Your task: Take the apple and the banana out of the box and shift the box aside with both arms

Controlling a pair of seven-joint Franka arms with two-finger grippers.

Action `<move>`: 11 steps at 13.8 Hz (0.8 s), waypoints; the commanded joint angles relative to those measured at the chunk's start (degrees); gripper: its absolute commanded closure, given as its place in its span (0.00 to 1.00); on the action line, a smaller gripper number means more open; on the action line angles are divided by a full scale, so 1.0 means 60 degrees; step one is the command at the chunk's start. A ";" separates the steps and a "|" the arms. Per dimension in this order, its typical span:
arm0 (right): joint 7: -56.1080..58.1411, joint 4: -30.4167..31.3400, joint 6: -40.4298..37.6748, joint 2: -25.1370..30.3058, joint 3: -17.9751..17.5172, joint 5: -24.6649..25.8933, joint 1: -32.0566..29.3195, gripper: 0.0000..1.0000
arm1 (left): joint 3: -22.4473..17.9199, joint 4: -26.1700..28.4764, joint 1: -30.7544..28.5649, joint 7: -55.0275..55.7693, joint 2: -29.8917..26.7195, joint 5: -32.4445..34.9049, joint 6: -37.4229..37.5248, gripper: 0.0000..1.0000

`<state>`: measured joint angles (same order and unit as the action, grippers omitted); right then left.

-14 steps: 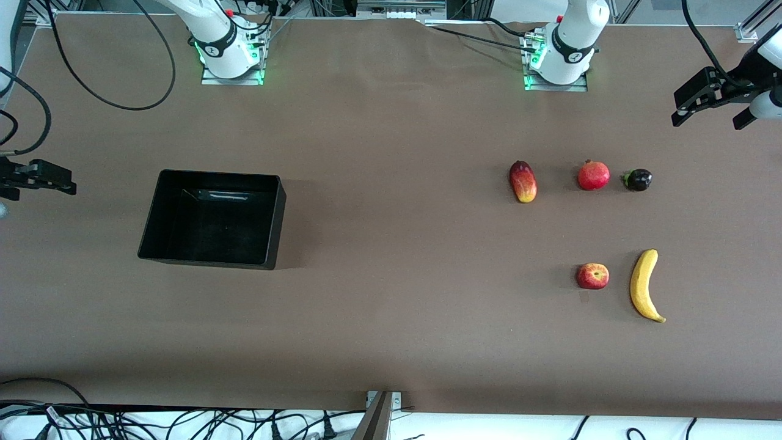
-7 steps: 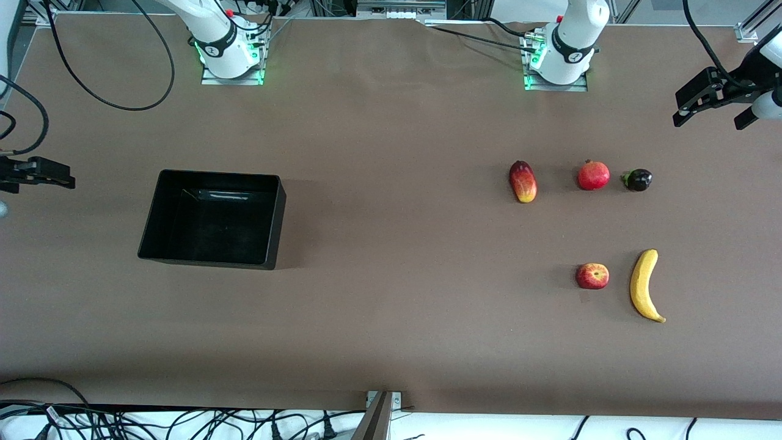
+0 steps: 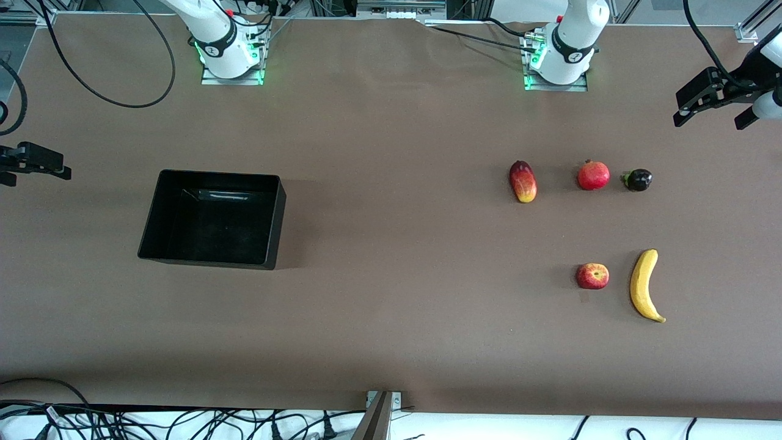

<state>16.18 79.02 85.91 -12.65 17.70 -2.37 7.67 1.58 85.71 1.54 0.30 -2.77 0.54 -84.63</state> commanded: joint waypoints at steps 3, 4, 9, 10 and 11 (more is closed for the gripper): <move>-0.0924 0.4317 0.1910 0.3248 -0.2360 0.0922 -0.1848 0.00 | -0.0014 0.0144 -0.0111 -0.0080 -0.0139 -0.0252 0.0056 0.00; -0.0895 0.4307 0.1927 0.3265 -0.2668 0.0936 -0.1981 0.00 | -0.0014 0.0144 -0.0125 -0.0065 -0.0139 -0.0252 0.0056 0.00; -0.0909 0.2528 0.1066 0.1938 -0.2788 0.0835 -0.1967 0.00 | -0.0014 0.0144 -0.0184 -0.0065 -0.0124 -0.0252 0.0042 0.00; -0.0938 0.2200 0.0874 0.1744 -0.2788 0.0834 -0.1953 0.00 | -0.0014 0.0144 -0.0184 -0.0065 -0.0124 -0.0252 0.0042 0.00; -0.0967 0.2197 0.0901 0.1742 -0.2817 0.0805 -0.1938 0.00 | -0.0014 0.0144 -0.0184 -0.0065 -0.0124 -0.0252 0.0042 0.00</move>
<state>11.35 97.38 94.04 1.04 2.20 2.26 -2.72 1.47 85.80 0.99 0.30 -2.76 0.54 -84.56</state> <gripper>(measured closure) 0.000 0.000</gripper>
